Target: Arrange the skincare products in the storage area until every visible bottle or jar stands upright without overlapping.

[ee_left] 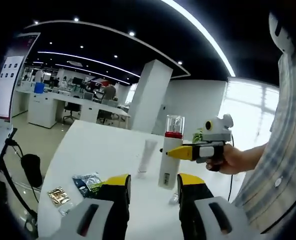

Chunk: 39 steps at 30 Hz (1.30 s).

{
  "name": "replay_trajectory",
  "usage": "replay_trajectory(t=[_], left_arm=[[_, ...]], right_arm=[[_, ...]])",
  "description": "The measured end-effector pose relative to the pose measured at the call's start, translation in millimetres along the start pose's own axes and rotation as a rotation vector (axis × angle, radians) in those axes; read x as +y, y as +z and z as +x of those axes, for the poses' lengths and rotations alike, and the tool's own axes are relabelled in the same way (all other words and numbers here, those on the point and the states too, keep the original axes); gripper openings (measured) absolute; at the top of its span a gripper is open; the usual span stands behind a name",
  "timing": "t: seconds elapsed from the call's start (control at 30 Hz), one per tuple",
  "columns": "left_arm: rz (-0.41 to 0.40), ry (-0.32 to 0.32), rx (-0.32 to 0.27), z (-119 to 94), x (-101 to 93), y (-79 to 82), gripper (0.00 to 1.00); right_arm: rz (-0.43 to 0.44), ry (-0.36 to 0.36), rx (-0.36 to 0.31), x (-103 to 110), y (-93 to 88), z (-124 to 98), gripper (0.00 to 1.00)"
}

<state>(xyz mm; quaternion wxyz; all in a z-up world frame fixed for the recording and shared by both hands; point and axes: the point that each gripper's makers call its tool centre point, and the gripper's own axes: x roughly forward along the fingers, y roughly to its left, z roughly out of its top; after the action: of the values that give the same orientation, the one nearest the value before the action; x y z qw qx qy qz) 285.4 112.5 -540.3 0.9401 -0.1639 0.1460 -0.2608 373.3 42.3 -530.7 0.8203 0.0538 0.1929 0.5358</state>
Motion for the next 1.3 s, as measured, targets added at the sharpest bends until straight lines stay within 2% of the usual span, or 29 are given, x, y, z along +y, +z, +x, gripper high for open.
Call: replay_trajectory(t=[0.27, 0.43, 0.63, 0.8, 1.17, 1.3], left_arm=[[0.010, 0.026, 0.008, -8.7, 5.4, -0.3, 0.37], [0.008, 0.049, -0.014, -15.8, 8.3, 1.6, 0.37], [0.016, 0.053, 0.000, -17.6, 5.4, -6.2, 0.37], [0.019, 0.050, 0.011, -17.4, 0.9, -10.0, 0.37], [0.025, 0.052, 0.028, -14.2, -3.3, -13.6, 0.37], [0.031, 0.057, 0.024, -14.1, -3.4, -11.2, 0.37]], right_arm=[[0.008, 0.005, -0.001, 4.8, -0.4, -1.2, 0.29], [-0.004, 0.015, 0.006, 10.3, 0.0, -2.5, 0.29], [-0.001, -0.001, -0.001, 8.1, 0.5, -7.7, 0.29], [-0.019, -0.051, 0.006, -5.9, -8.2, -17.9, 0.29], [-0.024, -0.175, 0.075, -52.4, -51.5, -41.9, 0.29], [-0.030, -0.209, 0.087, -66.7, -57.0, -46.5, 0.29]])
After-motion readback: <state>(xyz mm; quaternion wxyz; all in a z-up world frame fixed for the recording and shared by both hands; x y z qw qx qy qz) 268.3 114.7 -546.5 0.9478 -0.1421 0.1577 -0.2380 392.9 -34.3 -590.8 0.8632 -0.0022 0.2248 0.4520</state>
